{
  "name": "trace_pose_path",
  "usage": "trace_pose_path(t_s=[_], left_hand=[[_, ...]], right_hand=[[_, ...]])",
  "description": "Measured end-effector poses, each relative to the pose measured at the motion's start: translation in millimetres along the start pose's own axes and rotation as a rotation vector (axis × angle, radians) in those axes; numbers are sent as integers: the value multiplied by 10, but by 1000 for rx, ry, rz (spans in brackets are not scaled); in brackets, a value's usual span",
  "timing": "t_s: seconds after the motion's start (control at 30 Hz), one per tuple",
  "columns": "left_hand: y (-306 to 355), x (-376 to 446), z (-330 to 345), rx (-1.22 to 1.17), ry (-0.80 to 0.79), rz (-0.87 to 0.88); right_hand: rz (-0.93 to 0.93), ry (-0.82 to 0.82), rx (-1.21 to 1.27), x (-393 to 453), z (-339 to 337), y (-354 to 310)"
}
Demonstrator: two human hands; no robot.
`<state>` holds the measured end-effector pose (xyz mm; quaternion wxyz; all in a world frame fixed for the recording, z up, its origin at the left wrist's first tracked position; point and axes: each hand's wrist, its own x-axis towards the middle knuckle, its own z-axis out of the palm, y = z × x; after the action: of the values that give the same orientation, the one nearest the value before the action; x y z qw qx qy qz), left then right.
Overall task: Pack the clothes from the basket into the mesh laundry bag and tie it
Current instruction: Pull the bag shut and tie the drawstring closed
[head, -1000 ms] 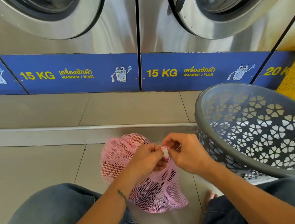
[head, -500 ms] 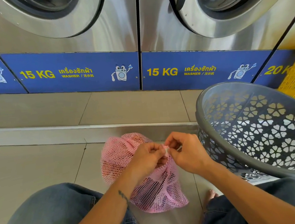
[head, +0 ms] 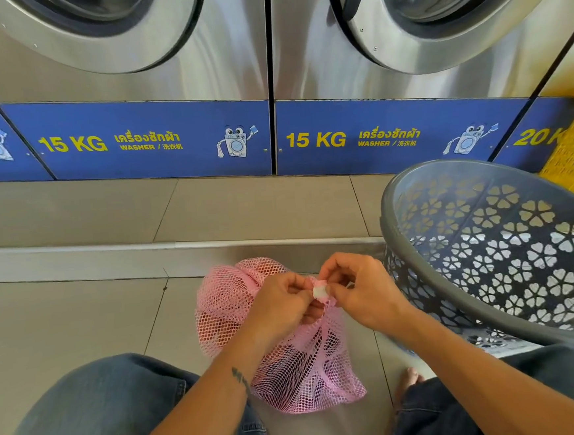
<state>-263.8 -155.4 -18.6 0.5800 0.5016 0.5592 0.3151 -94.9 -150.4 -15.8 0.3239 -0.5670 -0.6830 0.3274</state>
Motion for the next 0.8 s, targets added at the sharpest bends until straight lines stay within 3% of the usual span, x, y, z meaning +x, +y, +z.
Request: trace_pose_path(t_s=[0.2,0.3,0.43,0.53,0.67,0.8], left_hand=[[37,50,-98,302,48,61],[67,54,-128,435,62,32],[137,72,-259,538,167,43],[141,52,-285,587,139,57],[132,65,-275,522,126,76],[128,63,-209,201,6,11]], right_hand=[[4,-146,-66,60,-76,-14],[-58,-237,-245,71,-135,-78],[-141,-192,-436,122,-254,-63],[-153,-189,-472,104,-249,-80],[-147,-107,-392,115,-229,-31],[-21,9,-148,103,-135,62]])
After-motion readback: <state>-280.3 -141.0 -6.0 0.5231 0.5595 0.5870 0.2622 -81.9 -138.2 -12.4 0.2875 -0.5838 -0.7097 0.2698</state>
